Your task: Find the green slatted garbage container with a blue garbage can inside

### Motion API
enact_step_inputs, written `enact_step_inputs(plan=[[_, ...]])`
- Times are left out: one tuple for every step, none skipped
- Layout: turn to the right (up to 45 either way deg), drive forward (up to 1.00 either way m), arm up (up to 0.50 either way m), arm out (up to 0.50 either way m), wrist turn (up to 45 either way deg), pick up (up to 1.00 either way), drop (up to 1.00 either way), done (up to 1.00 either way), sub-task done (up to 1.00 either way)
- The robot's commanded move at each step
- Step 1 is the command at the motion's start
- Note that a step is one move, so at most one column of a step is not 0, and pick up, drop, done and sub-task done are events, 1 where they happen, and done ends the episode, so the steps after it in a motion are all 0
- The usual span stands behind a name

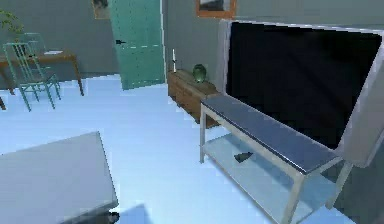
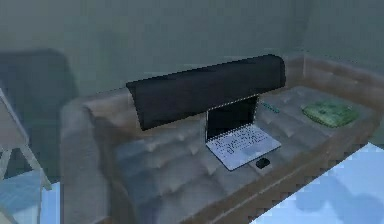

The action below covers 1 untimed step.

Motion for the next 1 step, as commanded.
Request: enact_step_inputs(plan=[[12.0, 0.0, 0.0, 0.0, 0.0, 0.0, 0.0, 0.0, 0.0]])
